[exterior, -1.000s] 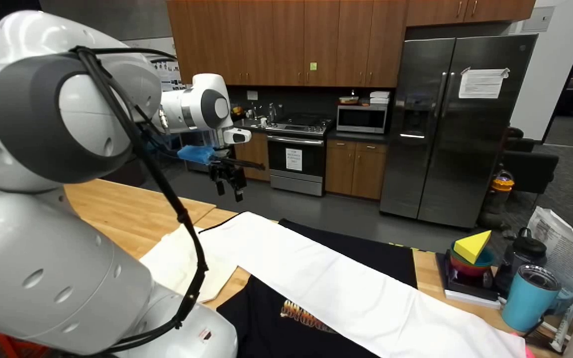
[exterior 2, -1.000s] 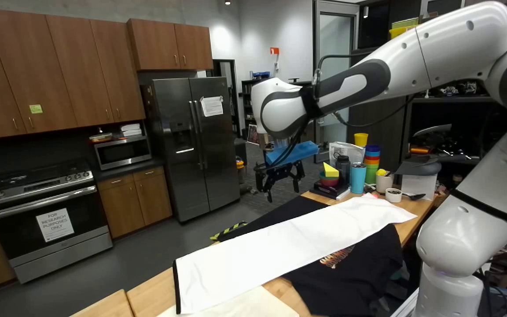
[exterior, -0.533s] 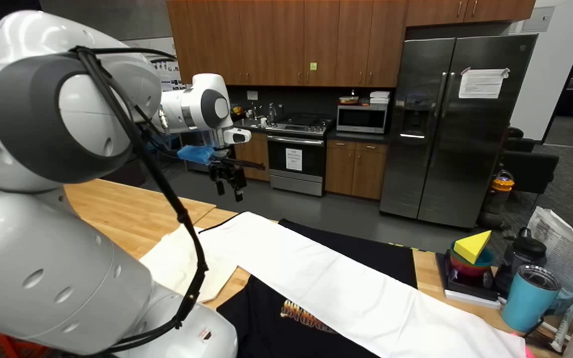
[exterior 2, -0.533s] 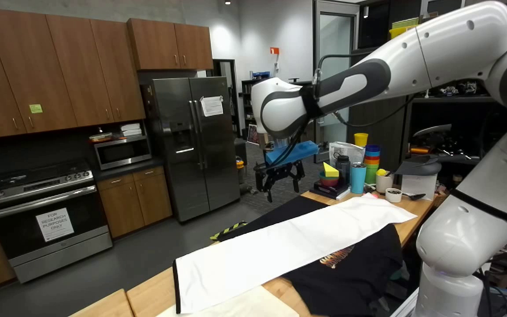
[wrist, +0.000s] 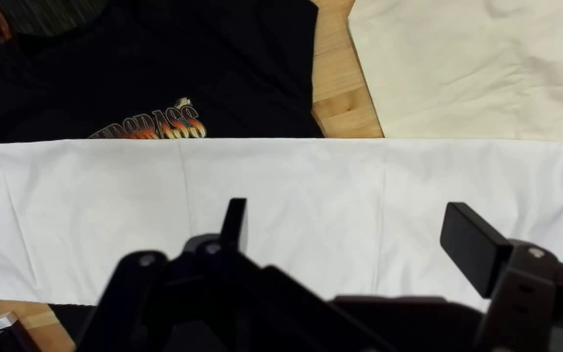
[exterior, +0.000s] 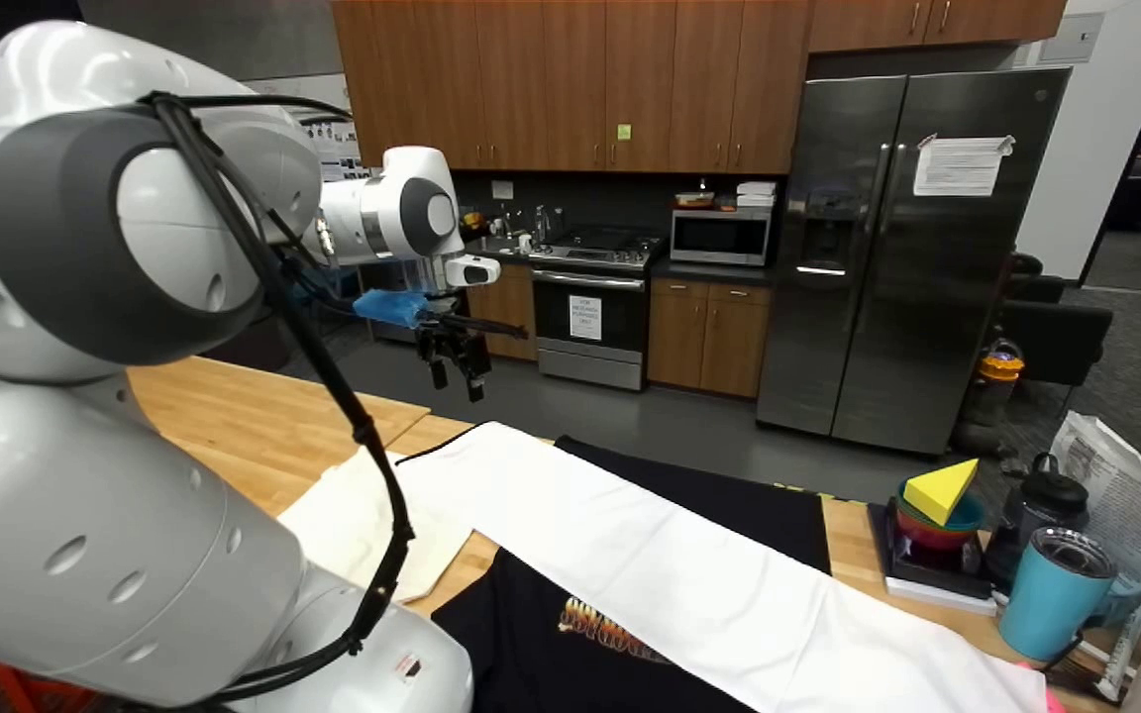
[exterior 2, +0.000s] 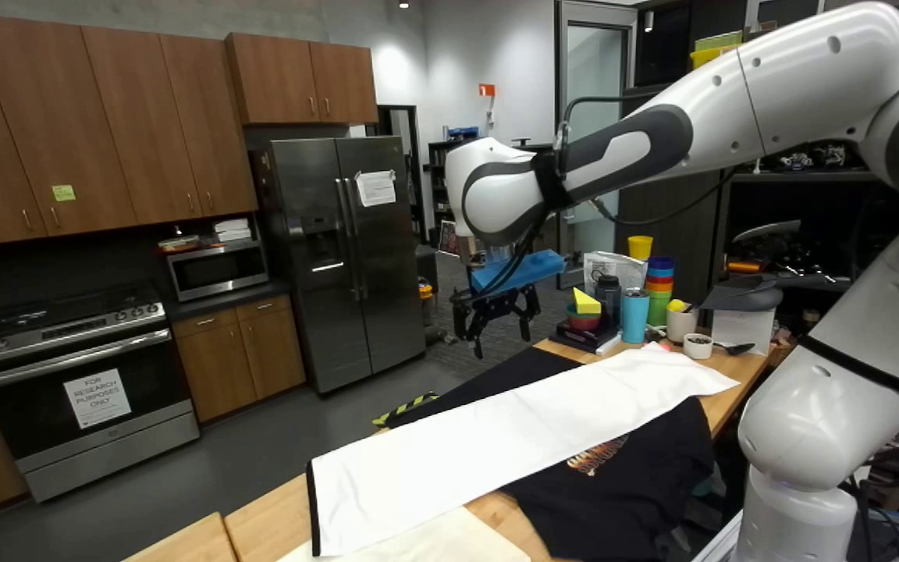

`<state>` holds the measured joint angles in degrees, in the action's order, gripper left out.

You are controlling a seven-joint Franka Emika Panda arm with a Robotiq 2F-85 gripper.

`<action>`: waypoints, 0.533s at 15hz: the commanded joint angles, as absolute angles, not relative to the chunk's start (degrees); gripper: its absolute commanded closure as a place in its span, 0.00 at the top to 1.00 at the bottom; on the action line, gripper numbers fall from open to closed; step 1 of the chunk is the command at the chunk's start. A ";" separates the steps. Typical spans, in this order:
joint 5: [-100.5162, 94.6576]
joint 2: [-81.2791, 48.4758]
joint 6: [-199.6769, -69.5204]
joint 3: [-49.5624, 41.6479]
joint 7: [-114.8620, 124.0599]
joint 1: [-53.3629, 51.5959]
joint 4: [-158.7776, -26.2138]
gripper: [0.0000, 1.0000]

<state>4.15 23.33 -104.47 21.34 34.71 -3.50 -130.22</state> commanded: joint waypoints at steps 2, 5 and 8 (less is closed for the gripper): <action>3.53 23.04 -104.38 19.95 35.25 -5.12 -130.11 1.00; 3.53 23.04 -104.38 19.95 35.25 -5.12 -130.11 1.00; 2.85 21.89 -105.27 20.27 35.40 -5.36 -128.45 1.00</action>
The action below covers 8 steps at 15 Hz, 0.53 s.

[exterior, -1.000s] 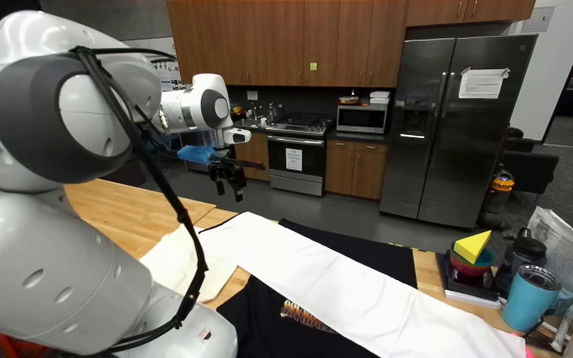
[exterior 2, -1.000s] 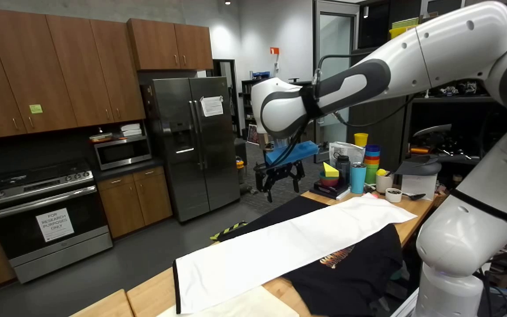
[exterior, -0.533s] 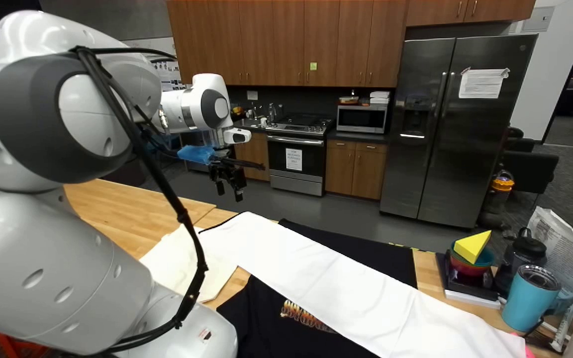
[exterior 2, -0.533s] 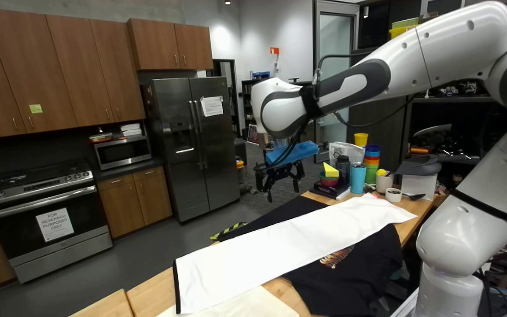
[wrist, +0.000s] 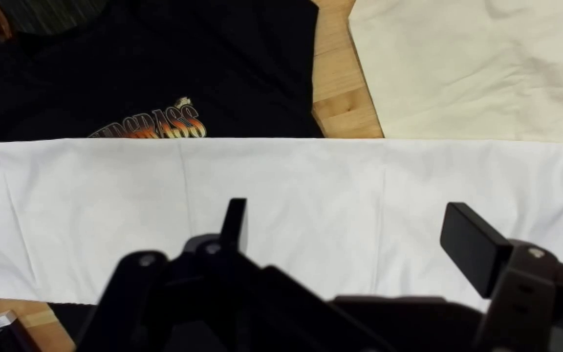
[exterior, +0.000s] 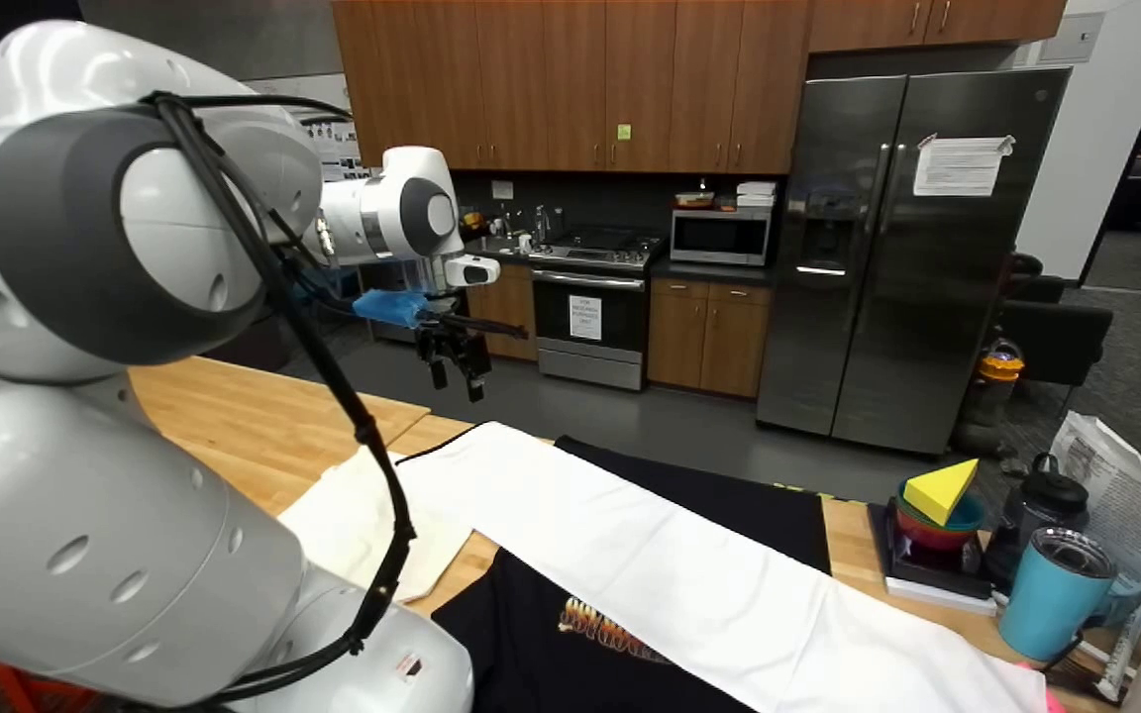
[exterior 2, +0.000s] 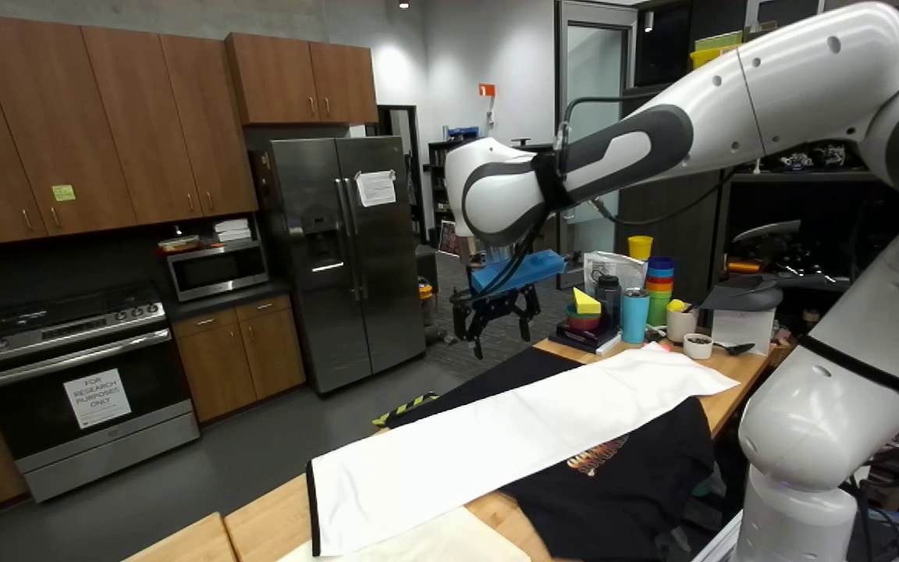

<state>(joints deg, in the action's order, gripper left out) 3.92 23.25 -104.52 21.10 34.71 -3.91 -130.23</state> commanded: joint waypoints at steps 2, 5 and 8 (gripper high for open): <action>1.22 19.48 -105.76 21.01 35.60 -5.59 -125.13 1.00; -1.83 15.31 -104.90 22.07 35.63 -6.62 -118.53 1.00; -5.43 9.13 -105.13 23.05 35.57 -8.04 -111.06 1.00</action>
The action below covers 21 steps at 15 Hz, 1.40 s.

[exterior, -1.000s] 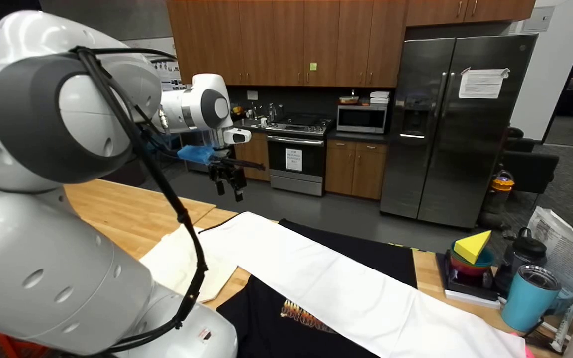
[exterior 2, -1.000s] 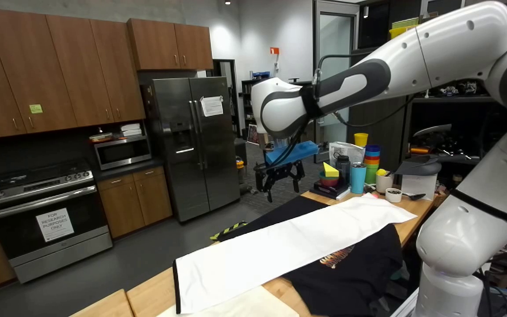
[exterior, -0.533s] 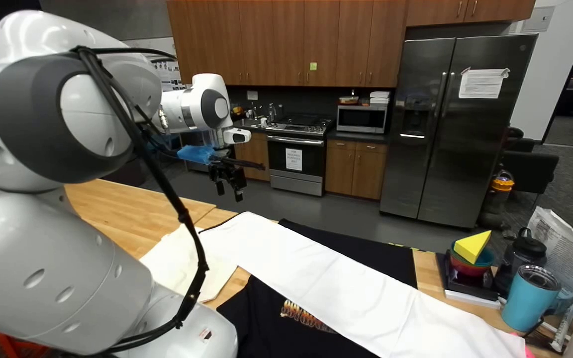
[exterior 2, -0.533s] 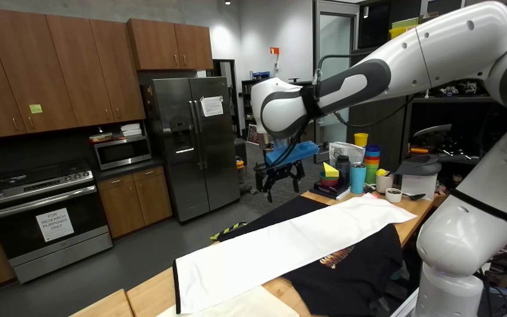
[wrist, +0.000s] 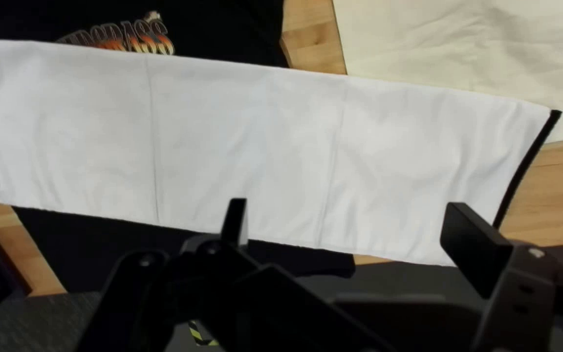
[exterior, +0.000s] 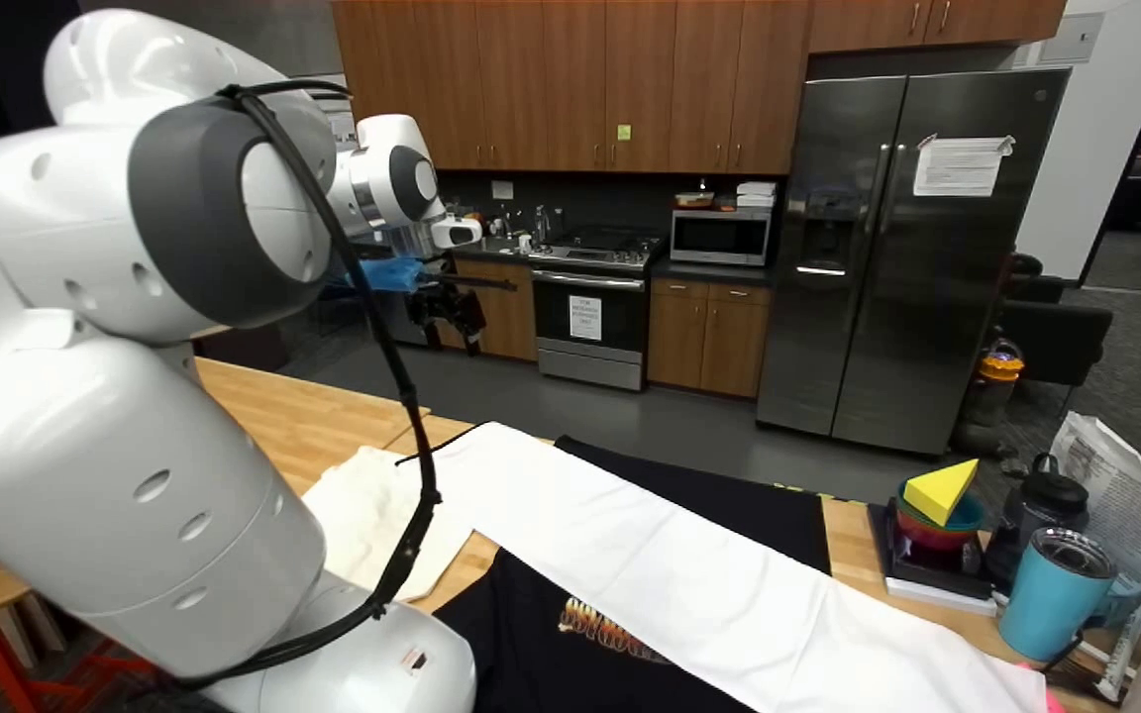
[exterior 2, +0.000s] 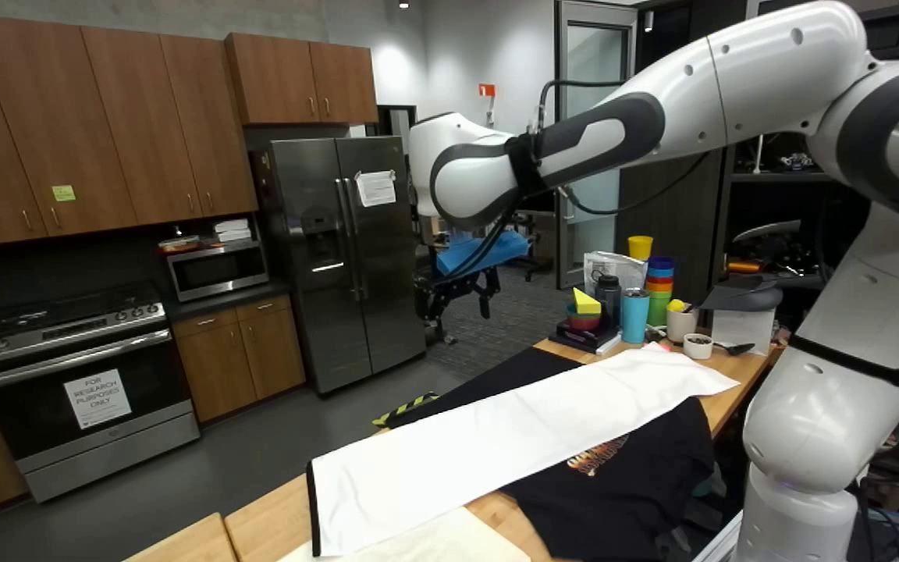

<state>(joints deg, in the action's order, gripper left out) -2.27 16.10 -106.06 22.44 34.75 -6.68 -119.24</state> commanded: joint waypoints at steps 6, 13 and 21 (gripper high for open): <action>-9.33 -4.79 -107.96 22.28 35.97 -13.26 -98.77 1.00; -9.86 -15.35 -111.91 18.31 40.25 -20.56 -91.09 1.00; -10.91 -22.30 -112.44 14.25 50.13 -26.99 -87.24 1.00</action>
<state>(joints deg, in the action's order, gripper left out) -8.91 -19.59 -112.73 15.99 46.40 -24.30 -90.05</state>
